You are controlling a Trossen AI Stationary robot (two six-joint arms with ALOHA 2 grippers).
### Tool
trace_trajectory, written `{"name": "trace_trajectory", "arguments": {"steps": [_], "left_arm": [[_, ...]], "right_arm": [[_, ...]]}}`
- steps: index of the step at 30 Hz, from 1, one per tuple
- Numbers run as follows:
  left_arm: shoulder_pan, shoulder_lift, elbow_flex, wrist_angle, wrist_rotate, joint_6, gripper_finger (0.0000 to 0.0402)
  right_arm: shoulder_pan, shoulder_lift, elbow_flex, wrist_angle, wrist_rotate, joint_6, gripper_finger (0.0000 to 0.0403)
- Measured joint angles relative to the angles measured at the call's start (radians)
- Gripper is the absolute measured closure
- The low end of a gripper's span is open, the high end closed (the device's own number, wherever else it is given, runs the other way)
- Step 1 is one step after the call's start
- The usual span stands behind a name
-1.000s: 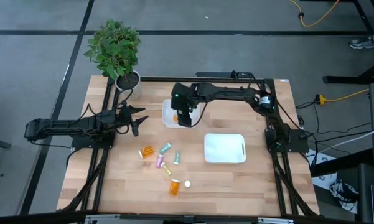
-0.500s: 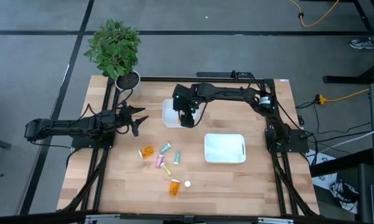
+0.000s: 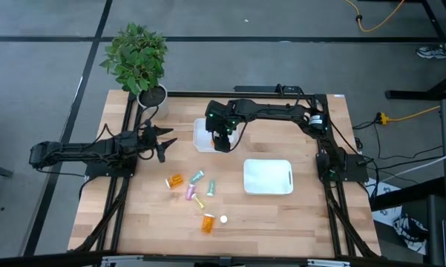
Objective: Pick and place medicine bottles into bin by pill shape (circle, oval)
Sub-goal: Put the large orange pill bottle into the top white bin
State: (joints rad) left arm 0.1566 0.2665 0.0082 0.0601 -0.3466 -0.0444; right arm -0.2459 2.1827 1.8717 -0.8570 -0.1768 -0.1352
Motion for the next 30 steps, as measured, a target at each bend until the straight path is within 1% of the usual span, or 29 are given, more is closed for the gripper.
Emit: {"name": "trace_trajectory", "arguments": {"steps": [6, 18, 24, 27, 30], "left_arm": [[0.0, 0.0, 0.0, 0.0, 0.0, 0.0, 0.02], [0.0, 0.0, 0.0, 0.0, 0.0, 0.0, 0.02], [0.0, 0.0, 0.0, 0.0, 0.0, 0.0, 0.02], [0.0, 0.0, 0.0, 0.0, 0.0, 0.001, 0.02], [0.0, 0.0, 0.0, 0.0, 0.0, 0.001, 0.02]], "right_arm": [[0.0, 0.0, 0.0, 0.0, 0.0, 0.0, 0.0163], [0.0, 0.0, 0.0, 0.0, 0.0, 0.0, 0.016], [0.0, 0.0, 0.001, 0.036, 0.0, 0.026, 0.016], [0.004, 0.0, 0.048, -0.049, 0.0, 0.038, 0.016], [0.015, -0.001, 0.147, -0.176, 0.003, 0.071, 0.016]]}}
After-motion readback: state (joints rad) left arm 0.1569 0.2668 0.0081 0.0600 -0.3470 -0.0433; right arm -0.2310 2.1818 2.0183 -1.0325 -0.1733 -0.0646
